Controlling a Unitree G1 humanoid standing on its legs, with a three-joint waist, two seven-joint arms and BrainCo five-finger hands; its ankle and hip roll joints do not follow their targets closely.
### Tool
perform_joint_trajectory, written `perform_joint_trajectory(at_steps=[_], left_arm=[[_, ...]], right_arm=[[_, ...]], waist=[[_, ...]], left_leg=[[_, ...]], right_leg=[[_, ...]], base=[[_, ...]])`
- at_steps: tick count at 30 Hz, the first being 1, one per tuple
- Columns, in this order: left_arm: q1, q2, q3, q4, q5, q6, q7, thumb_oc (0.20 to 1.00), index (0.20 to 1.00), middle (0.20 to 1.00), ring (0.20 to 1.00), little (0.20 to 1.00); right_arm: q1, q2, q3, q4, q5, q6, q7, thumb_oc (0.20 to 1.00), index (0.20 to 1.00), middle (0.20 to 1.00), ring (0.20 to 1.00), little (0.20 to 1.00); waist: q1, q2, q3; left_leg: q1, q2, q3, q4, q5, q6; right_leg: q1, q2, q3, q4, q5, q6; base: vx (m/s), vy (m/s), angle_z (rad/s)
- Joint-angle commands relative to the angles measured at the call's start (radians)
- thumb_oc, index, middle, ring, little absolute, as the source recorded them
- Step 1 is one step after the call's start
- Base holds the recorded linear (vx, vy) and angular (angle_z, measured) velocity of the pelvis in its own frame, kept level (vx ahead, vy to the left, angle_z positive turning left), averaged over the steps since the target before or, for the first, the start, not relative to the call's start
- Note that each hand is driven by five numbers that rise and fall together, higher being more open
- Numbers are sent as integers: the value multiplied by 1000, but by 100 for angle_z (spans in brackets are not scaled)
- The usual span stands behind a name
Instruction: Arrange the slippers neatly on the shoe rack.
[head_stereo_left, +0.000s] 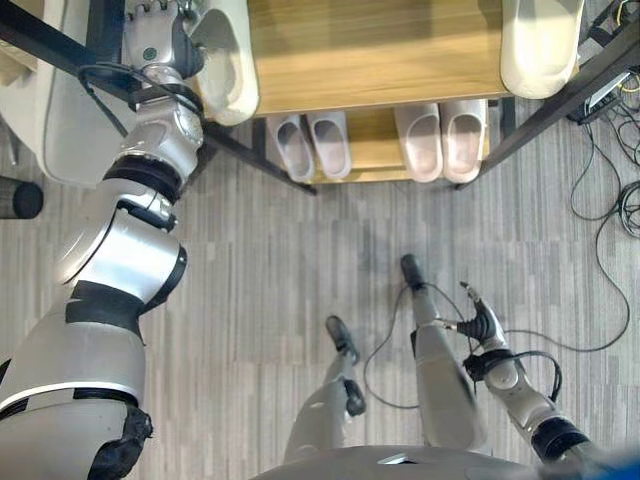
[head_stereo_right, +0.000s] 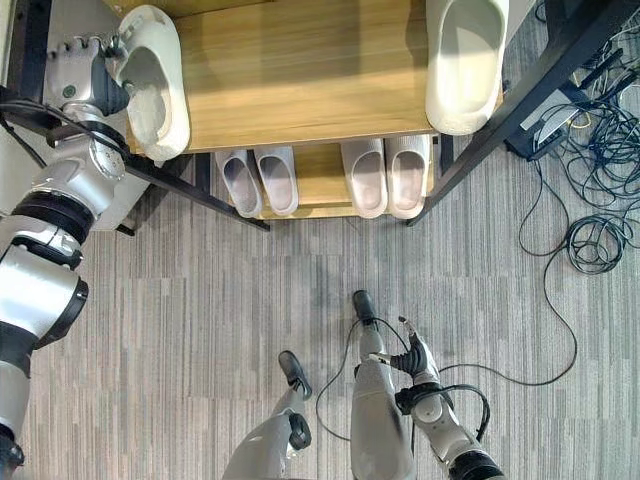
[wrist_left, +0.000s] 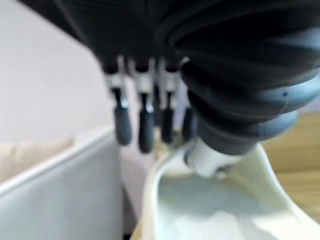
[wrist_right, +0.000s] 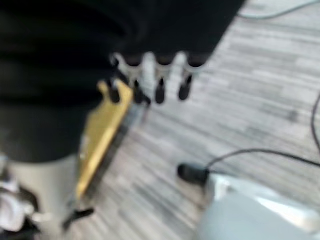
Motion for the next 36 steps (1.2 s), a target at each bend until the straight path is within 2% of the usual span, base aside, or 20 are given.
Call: perform_joint_trajectory(at_steps=[1,11,19,20,21,22,24,25,27,36], left_arm=[[-6,28,12,48,14,-8,-15,200,200,200,200,200],[-25,-54,15,-76,19,-39,39,200,200,200,200,200],[-40,-70,-1,-76,38,-31,54,200,200,200,200,200],[-45,-69,-3,-72,42,-26,60,426,426,426,426,426],[-48,-67,-3,-69,43,-22,66,602,602,602,602,602],[-56,-59,-6,-64,50,-13,81,1000,1000,1000,1000,1000],[-57,-58,-8,-59,55,-8,86,1000,1000,1000,1000,1000],[-62,-51,2,-54,70,14,97,1000,1000,1000,1000,1000],[-74,-75,-4,-48,73,20,111,1000,1000,1000,1000,1000],[-75,-92,-18,-50,68,7,85,1000,1000,1000,1000,1000]], right_arm=[[50,-5,13,-26,-34,-25,1,1000,1000,1000,1000,1000],[54,-3,26,-22,-53,-19,-1,1000,1000,1000,1000,1000],[43,-10,36,-18,-75,-17,-11,1000,1000,1000,1000,1000],[41,-10,37,-19,-74,-19,-13,1000,1000,1000,1000,1000],[40,-10,39,-21,-74,-20,-15,1000,1000,1000,1000,1000],[42,-8,42,-21,-75,-23,-20,1000,1000,1000,1000,1000],[41,-7,45,-21,-76,-26,-21,1000,1000,1000,1000,1000],[3,-19,40,4,-70,-33,-41,1000,1000,1000,1000,1000],[1,5,64,82,-81,-39,-49,1000,1000,1000,1000,1000],[-30,1,70,142,-55,-31,-24,1000,1000,1000,1000,1000]], waist=[[8,-17,-35],[2,9,-31],[-6,30,-23],[-6,31,-23],[-6,30,-22],[-5,29,-21],[-5,27,-21],[1,26,-23],[0,21,-28],[12,-3,-57]], left_leg=[[-19,41,-70,5,-18,-79],[-1,33,-63,5,-21,-78],[9,30,-50,5,-23,-73],[9,31,-49,5,-23,-73],[9,31,-48,5,-23,-73],[8,33,-49,5,-22,-72],[8,32,-50,5,-22,-72],[4,33,-55,5,-20,-71],[4,34,-59,5,-21,-69],[11,30,-77,5,-21,-66]], right_leg=[[4,-22,-9,49,-115,83],[11,-23,2,55,-120,80],[6,-22,16,59,-120,81],[5,-22,16,58,-119,82],[5,-21,16,57,-118,82],[3,-20,16,58,-117,81],[4,-19,16,58,-118,81],[3,-17,12,57,-118,80],[8,-16,4,55,-120,80],[28,-19,-11,57,-125,78]], base=[[0,0,0],[-12,0,-2],[-5,4,-4],[9,-7,-9],[0,-20,-8],[-1,-22,-6],[0,-9,-2],[0,0,0],[0,0,0],[-8,-1,5]])
